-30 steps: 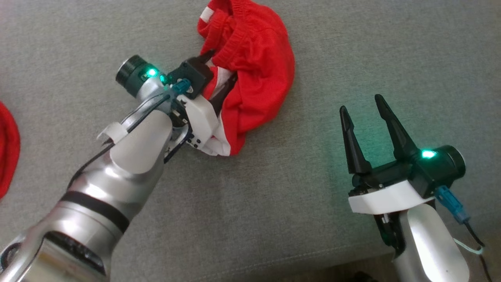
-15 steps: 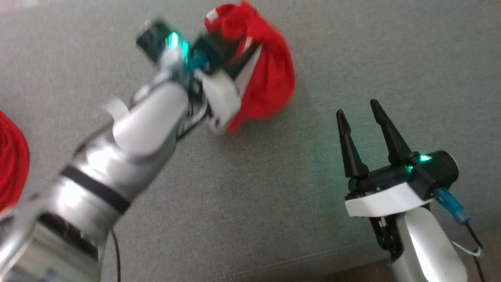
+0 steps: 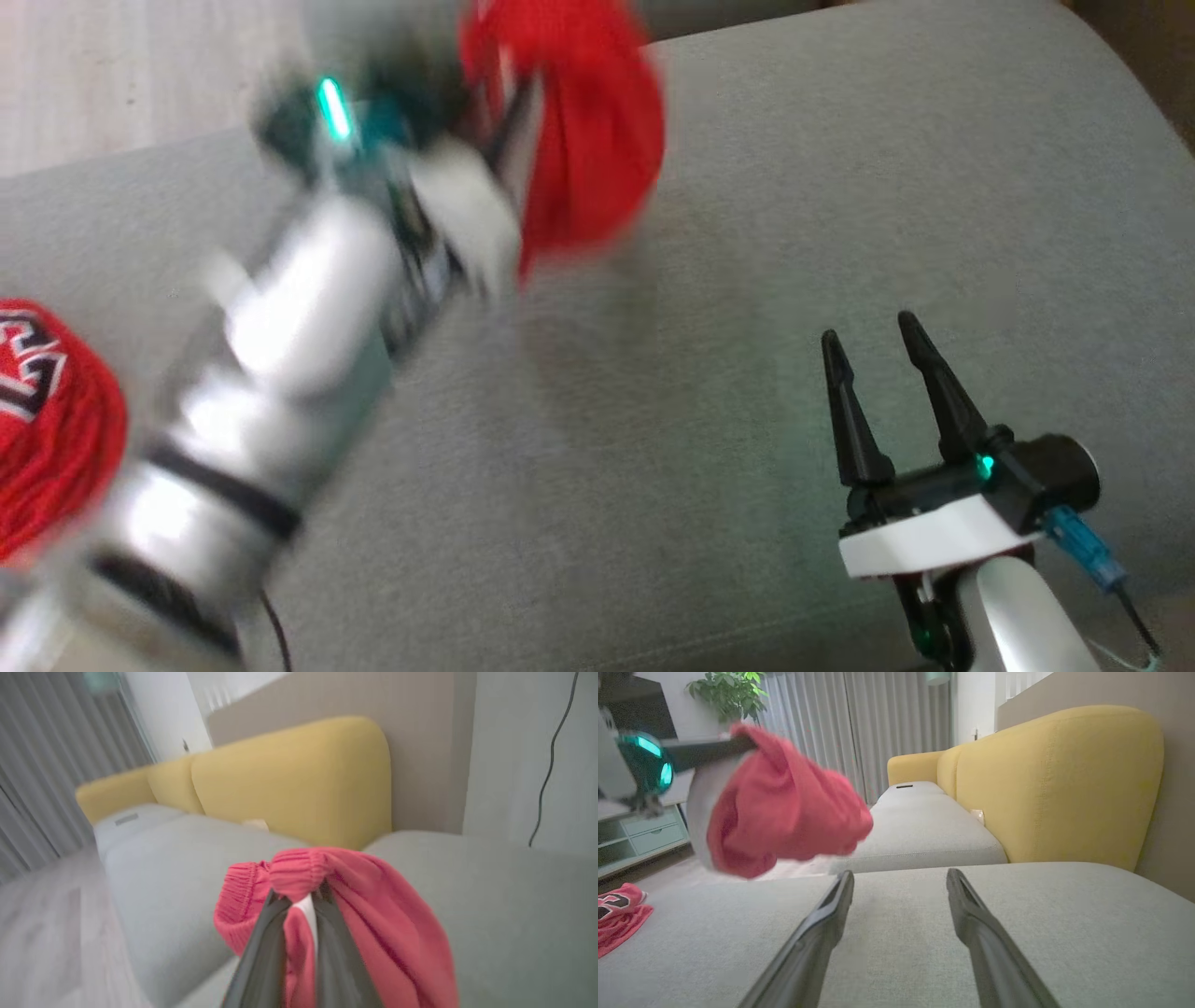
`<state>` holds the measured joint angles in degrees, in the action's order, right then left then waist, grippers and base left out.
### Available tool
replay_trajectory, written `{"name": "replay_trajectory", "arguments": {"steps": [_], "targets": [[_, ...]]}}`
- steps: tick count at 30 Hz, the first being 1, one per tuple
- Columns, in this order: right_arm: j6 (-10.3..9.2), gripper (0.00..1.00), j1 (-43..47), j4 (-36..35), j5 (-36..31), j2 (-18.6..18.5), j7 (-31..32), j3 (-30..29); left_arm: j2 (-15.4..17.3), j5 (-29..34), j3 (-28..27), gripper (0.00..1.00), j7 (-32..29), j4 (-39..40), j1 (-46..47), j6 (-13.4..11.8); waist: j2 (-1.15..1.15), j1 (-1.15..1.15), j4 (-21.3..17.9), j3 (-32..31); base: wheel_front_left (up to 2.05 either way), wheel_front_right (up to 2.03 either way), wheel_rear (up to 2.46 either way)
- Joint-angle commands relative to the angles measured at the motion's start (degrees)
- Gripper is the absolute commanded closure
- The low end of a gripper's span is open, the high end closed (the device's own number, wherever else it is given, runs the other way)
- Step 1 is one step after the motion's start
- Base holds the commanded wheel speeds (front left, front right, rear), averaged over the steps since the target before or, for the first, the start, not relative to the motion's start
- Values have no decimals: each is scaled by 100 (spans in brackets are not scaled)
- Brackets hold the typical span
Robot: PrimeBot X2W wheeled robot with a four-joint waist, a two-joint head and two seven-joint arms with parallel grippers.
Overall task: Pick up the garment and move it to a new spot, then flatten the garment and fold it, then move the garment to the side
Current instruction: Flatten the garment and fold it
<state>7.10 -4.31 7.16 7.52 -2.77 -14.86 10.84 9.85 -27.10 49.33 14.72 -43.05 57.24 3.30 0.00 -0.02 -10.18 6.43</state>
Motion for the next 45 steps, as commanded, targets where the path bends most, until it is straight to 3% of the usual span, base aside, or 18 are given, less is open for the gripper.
{"name": "replay_trajectory", "arguments": {"steps": [1, 10, 11, 12, 13, 19, 23, 26, 37, 45], "targets": [[39, 0, -64, -182, -48, -10, -14, 121, 51, -84, -122, 100, 28, 49, -248, -51, 0, 2, 154, 7, 0, 0, 0], [39, 0, -67, -174, -170, -10, -14, 69, -602, -282, 176, 100, 28, 110, -2033, -92, 0, 2, 430, 129, 0, 0, 0], [39, 0, -64, -166, -179, -10, -14, 63, -637, -313, 240, 76, 28, 183, -2137, -41, 0, 2, 443, 124, 0, 0, 0], [39, 0, -59, -159, -187, -10, -14, 56, -660, -328, 324, 47, 28, 273, -2213, 3, 0, 2, 456, 116, 0, 0, 0], [39, 0, -52, -152, -195, -10, -14, 48, -675, -316, 439, 0, 28, 364, -2259, 37, 0, 2, 472, 111, 0, 0, 0], [39, 0, -5, -129, -201, -10, -14, 36, -684, 151, 1083, 0, -205, 1019, -1982, -68, 0, 2, 519, 55, 0, 0, 0], [39, 0, 29, -135, -162, -10, -14, 86, -222, 817, 1306, 0, -423, 1442, -1597, -464, 0, 2, 482, 39, 0, 0, 0], [39, 0, 53, -140, -140, -10, -14, 109, 82, 984, 1340, 0, -641, 1626, -1530, -619, 0, 2, 434, 43, 0, 0, 0], [39, 0, 33, -163, -203, -10, -14, 83, 705, 1154, 1670, 0, -1385, 1966, -1529, -466, 0, 2, 241, 170, 0, 0, 0], [39, 0, 69, -185, -186, -10, -14, 74, 1200, 1045, 1498, 0, -1490, 2515, -1657, -685, 0, 2, 155, 267, 0, 0, 0]]}}
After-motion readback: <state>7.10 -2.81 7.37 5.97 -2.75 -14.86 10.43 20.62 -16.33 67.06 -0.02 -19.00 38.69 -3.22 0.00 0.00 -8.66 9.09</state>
